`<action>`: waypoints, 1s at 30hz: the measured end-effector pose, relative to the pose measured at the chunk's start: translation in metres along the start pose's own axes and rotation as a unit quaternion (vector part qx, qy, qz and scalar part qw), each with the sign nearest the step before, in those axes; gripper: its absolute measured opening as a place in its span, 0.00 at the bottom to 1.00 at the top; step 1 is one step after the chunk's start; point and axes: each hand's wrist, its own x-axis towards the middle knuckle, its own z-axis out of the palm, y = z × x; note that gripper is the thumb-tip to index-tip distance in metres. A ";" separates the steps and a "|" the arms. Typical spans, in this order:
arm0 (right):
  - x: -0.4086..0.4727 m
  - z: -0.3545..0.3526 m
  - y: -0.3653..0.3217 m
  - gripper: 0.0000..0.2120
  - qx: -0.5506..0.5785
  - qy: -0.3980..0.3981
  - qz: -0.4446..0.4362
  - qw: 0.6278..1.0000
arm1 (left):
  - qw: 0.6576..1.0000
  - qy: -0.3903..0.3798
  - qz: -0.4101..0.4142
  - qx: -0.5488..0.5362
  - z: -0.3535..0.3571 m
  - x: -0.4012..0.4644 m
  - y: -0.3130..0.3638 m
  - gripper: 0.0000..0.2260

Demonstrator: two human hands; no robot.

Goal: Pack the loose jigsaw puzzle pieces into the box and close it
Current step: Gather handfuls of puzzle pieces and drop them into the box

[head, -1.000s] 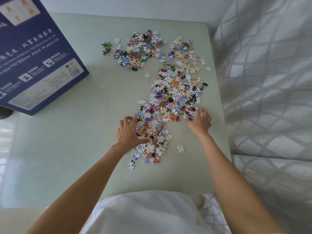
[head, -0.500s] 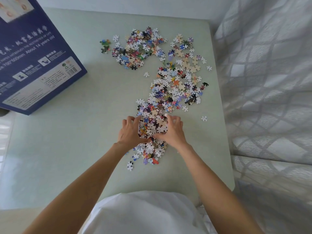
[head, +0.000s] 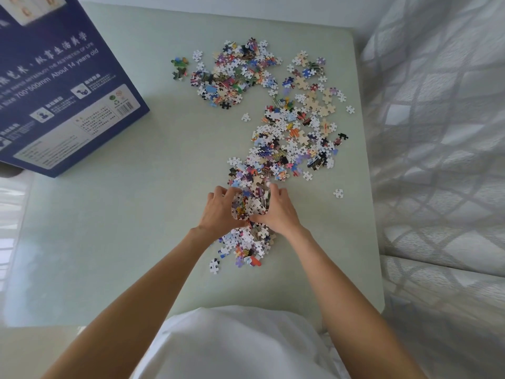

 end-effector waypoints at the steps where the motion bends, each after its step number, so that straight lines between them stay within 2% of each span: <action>1: 0.000 -0.001 -0.001 0.41 0.009 -0.011 0.003 1.000 | 1.000 -0.003 -0.002 -0.011 0.000 0.000 0.000 0.36; 9: -0.002 -0.002 -0.004 0.29 0.008 -0.006 -0.007 1.000 | 0.996 -0.009 -0.033 -0.081 -0.009 0.005 -0.001 0.29; 18: -0.008 0.000 -0.012 0.29 -0.008 0.027 -0.038 0.999 | 0.999 0.000 -0.009 -0.042 -0.012 0.007 0.001 0.17; 24: -0.008 0.000 -0.009 0.23 0.026 0.028 -0.039 0.999 | 0.997 0.004 -0.026 -0.066 -0.015 0.001 -0.004 0.17; 30: -0.012 -0.006 -0.003 0.24 0.054 0.035 -0.039 0.997 | 0.996 0.019 -0.041 -0.076 -0.021 -0.004 -0.009 0.17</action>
